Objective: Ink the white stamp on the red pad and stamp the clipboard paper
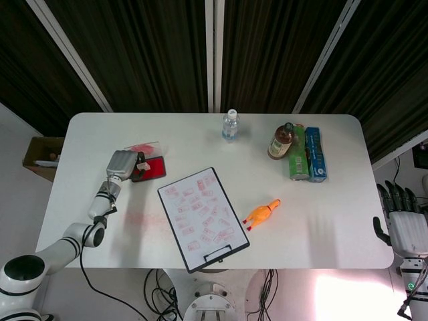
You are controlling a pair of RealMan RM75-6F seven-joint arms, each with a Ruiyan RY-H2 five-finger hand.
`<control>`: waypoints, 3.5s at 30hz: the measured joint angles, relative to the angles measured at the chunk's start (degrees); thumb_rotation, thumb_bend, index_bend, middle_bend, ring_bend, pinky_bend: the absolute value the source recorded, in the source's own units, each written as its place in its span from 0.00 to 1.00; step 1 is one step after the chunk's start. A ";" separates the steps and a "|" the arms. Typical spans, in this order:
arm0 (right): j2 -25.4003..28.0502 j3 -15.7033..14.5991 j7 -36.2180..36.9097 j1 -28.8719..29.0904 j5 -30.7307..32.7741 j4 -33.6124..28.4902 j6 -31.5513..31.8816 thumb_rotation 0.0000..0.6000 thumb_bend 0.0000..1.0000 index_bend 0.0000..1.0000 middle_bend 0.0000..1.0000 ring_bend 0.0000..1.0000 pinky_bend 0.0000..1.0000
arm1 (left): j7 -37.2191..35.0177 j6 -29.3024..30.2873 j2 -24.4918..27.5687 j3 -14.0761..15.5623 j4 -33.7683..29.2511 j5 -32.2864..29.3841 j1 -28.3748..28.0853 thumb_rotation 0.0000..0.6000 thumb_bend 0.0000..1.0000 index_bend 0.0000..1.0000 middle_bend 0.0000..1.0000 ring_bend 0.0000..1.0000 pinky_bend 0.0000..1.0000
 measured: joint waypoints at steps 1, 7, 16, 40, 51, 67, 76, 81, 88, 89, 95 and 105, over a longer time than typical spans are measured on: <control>0.01 0.02 0.10 -0.01 0.00 0.06 0.03 1.00 0.41 0.00 0.00 0.00 0.00 | 0.21 -0.19 -0.03 0.00 0.05 -0.10 -0.07 1.00 0.42 0.65 0.67 0.59 0.72; 0.10 0.07 0.55 -0.07 0.06 0.35 0.04 1.00 0.41 0.00 0.00 0.00 0.00 | 1.10 -0.79 -0.25 -0.13 0.34 -0.82 -0.29 1.00 0.42 0.66 0.67 0.59 0.72; -0.17 0.09 1.15 -0.03 0.08 0.94 -0.10 1.00 0.41 0.00 0.00 0.00 0.00 | 1.69 -1.07 -0.18 -0.40 0.38 -1.55 -0.27 1.00 0.42 0.66 0.67 0.60 0.72; -0.67 -0.30 3.86 -0.35 -1.40 2.40 0.93 1.00 0.41 0.00 0.00 0.00 0.00 | 5.50 2.80 12.83 -2.28 -32.62 -5.96 1.84 1.00 0.42 0.66 0.68 0.60 0.73; -0.87 -0.66 4.10 -0.51 -1.64 2.67 0.88 1.00 0.41 0.00 0.00 0.00 0.00 | 13.96 6.75 9.56 -0.44 -40.75 -8.82 0.31 1.00 0.42 0.66 0.68 0.60 0.73; -0.37 -0.26 5.45 -0.64 -0.80 3.48 0.48 1.00 0.42 0.00 0.00 0.00 0.00 | 23.35 8.25 -1.03 -2.95 -27.59 -22.28 -5.03 1.00 0.42 0.66 0.68 0.60 0.73; -0.43 -0.04 6.21 -0.52 -0.29 4.20 -0.07 1.00 0.42 0.00 0.00 0.00 0.00 | 22.54 6.99 -1.71 -3.43 -24.93 -23.84 -5.45 1.00 0.42 0.66 0.68 0.60 0.73; -0.76 -0.16 6.26 -0.43 -0.48 4.56 -0.17 1.00 0.42 0.00 0.00 0.00 0.00 | 22.21 6.62 -1.85 -3.13 -24.45 -23.49 -5.46 1.00 0.42 0.66 0.68 0.60 0.73; -0.79 -0.13 6.15 -0.53 -0.29 4.70 -0.16 1.00 0.42 0.00 0.00 0.00 0.00 | 22.21 6.04 -2.59 -2.84 -22.94 -23.61 -5.75 1.00 0.42 0.66 0.68 0.60 0.73; -0.80 -0.13 6.15 -0.53 -0.27 4.73 -0.20 1.00 0.42 0.00 0.00 0.00 0.00 | 22.22 5.97 -2.70 -2.74 -22.74 -23.63 -5.74 1.00 0.42 0.66 0.68 0.60 0.73; -0.96 -0.23 6.31 -0.47 -0.27 5.03 -0.47 1.00 0.42 0.00 0.00 0.00 0.00 | 22.07 5.63 -3.73 -2.21 -21.01 -23.61 -5.59 1.00 0.43 0.66 0.69 0.60 0.73; -1.16 -0.48 6.34 -0.40 -0.23 5.47 -1.04 1.00 0.42 0.00 0.00 0.00 0.00 | 21.84 5.47 -4.72 -2.09 -19.70 -22.85 -5.51 1.00 0.44 0.68 0.69 0.61 0.73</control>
